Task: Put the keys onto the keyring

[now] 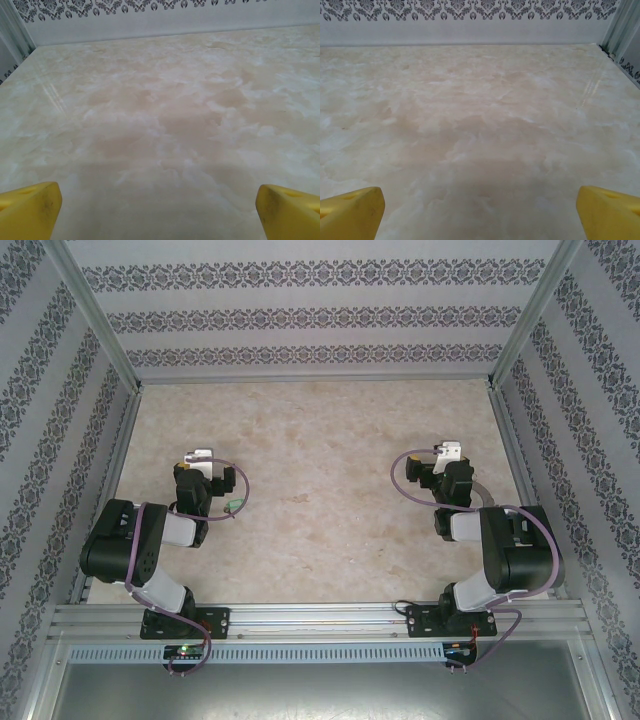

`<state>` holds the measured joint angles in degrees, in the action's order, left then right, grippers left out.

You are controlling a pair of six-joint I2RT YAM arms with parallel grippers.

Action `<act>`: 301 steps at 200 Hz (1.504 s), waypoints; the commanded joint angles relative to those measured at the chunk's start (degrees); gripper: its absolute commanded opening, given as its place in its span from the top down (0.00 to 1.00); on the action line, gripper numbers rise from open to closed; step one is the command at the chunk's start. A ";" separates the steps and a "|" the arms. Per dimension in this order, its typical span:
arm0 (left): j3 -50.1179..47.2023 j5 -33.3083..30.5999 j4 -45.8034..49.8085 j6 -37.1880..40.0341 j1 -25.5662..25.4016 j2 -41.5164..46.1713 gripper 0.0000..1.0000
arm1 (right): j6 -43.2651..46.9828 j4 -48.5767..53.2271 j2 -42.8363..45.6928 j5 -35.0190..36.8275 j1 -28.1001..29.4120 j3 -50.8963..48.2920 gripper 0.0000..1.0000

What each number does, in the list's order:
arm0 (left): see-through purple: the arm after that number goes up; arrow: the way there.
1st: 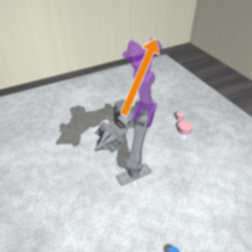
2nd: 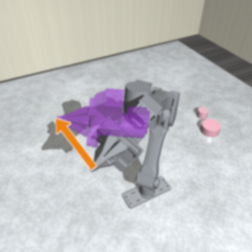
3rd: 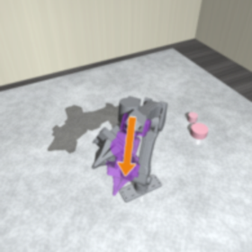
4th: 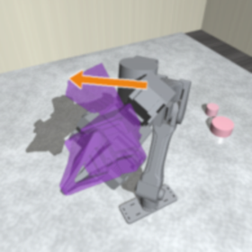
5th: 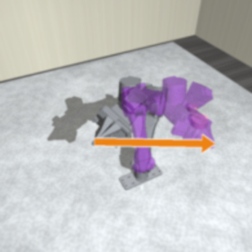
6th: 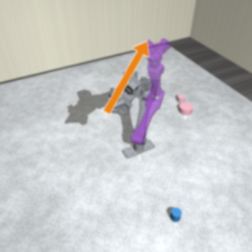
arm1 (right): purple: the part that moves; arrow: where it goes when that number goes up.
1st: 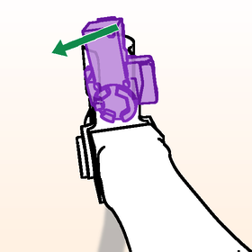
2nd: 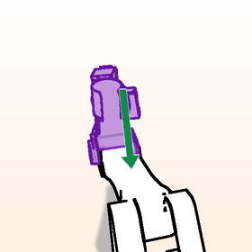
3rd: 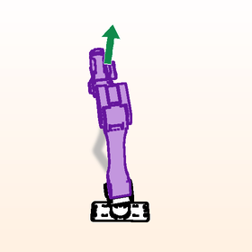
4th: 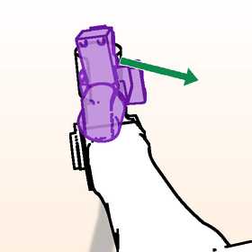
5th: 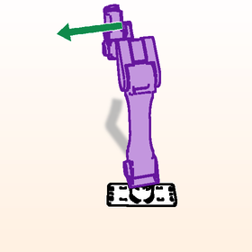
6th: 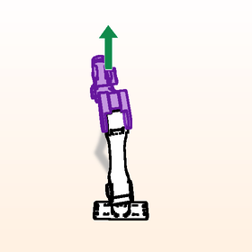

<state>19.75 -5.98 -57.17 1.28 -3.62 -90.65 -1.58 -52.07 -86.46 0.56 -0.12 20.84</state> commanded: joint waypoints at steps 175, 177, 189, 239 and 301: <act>19.74 30.60 50.49 -30.97 -15.21 18.36 0.00 | -7.84 84.52 9.99 -3.99 -6.93 31.07 0.02; 19.61 30.61 50.36 -30.92 -15.55 18.33 0.00 | -7.85 84.79 9.53 -4.32 -7.09 31.38 0.02; 18.63 31.47 48.56 -30.81 -17.20 18.26 0.00 | -8.07 86.09 6.80 -5.95 -7.77 32.77 0.02; 16.76 34.19 43.95 -30.13 -18.18 19.93 0.00 | -11.55 86.49 -1.49 -13.80 -9.10 34.56 0.02; 14.88 32.02 43.98 -29.07 -18.20 25.23 0.00 | -11.54 88.05 -3.38 -10.06 -9.29 34.98 0.03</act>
<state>35.09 26.50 -10.81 -28.80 -21.39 -67.92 -12.53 33.67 -88.29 -10.39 -8.91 54.39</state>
